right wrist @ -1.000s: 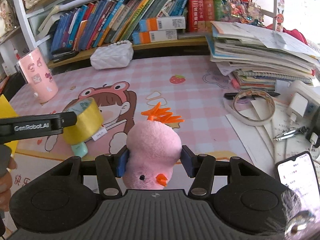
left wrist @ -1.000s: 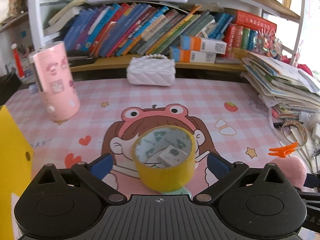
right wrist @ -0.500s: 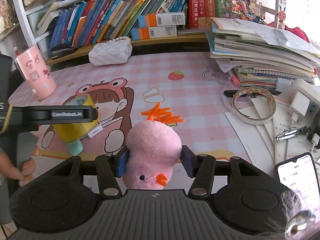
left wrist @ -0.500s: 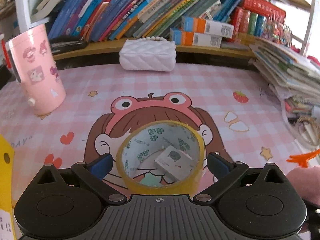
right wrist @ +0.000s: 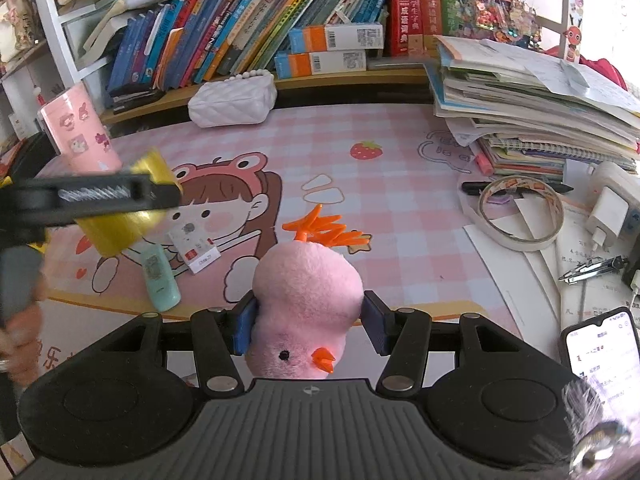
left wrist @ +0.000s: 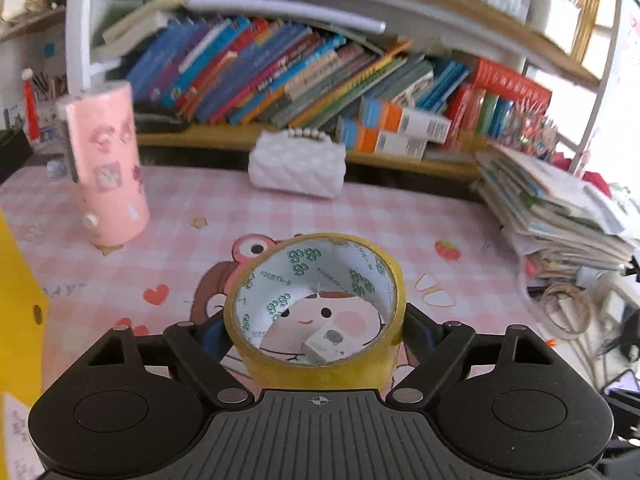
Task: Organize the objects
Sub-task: 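Close the left tool on the rim of the yellow tape roll, then carry the tape roll in the left tool and pig in the right tool to the box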
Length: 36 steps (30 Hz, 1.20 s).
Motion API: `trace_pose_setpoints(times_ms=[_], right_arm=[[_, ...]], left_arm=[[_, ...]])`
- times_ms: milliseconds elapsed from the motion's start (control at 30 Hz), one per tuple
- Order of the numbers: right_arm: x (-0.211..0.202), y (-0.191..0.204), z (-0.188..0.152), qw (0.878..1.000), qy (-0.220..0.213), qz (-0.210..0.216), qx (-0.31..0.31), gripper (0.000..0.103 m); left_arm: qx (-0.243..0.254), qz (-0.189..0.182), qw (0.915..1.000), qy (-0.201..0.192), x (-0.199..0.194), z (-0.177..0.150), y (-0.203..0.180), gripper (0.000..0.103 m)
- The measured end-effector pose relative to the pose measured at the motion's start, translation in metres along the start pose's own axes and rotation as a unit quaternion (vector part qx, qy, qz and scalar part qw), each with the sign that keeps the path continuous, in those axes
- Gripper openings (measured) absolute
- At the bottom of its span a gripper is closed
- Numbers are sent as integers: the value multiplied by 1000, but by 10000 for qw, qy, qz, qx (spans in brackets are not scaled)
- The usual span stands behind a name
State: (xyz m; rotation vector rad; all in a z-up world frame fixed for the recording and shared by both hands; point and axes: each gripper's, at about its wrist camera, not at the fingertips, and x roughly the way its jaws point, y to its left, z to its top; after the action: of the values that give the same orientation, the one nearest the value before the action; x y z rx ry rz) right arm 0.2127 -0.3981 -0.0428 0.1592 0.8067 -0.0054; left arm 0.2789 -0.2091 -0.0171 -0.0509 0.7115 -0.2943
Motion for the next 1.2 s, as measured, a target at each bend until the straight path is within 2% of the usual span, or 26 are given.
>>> trace_pose_setpoints(times_ms=[300, 800, 1200], right_arm=[[-10, 33, -8, 9994, -26, 123, -313, 51], [-48, 92, -40, 9992, -39, 98, -390, 51], [-80, 160, -80, 9974, 89, 364, -619, 51]], left_arm=[[-197, -57, 9998, -16, -50, -25, 18, 85], [-413, -142, 9989, -195, -133, -70, 60, 85], [-720, 149, 9972, -104, -194, -111, 117, 85]])
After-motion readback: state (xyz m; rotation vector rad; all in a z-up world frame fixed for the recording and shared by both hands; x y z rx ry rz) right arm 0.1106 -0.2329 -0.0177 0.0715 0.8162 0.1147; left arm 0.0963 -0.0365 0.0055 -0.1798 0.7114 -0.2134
